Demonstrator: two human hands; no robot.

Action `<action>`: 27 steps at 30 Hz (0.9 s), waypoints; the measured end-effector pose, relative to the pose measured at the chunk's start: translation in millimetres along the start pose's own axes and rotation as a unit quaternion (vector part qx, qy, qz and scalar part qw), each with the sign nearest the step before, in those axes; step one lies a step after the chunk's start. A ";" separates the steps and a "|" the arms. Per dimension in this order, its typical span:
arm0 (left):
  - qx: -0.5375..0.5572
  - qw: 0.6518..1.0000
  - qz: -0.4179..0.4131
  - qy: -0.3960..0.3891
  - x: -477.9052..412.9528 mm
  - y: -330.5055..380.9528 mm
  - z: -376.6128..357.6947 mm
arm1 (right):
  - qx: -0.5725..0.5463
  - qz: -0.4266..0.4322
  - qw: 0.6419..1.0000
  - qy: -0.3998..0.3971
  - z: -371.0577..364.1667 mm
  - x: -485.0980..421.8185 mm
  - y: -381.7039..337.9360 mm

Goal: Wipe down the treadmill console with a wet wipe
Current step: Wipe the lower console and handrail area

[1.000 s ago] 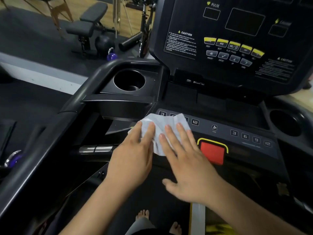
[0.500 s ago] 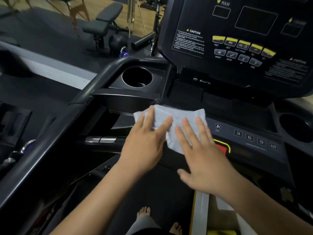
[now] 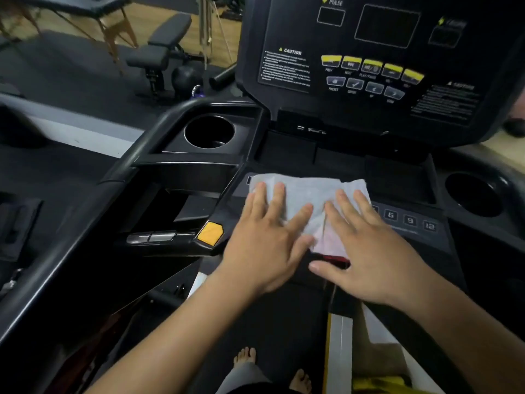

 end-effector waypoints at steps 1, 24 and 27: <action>0.002 1.000 -0.013 -0.004 -12.2 9.4 2.1 | -0.010 -0.003 1.000 0.007 0.7 -3.6 1.5; -0.027 0.983 -0.179 0.004 -14.7 111.1 -8.7 | -0.017 -0.079 0.994 0.068 -34.1 94.5 90.7; -0.038 0.979 -0.198 -0.012 -48.0 139.0 -3.1 | -0.030 -0.082 0.993 0.076 -20.7 79.0 101.7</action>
Point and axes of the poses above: each hand's wrist, its own x-axis away from the middle knuckle, its own z-axis out of the back of the hand, y = z × x, the point moved 4 cm from there along -x, towards the middle knuckle, and after that the axes turned 8 degrees about -x, right-handed, at the moved point
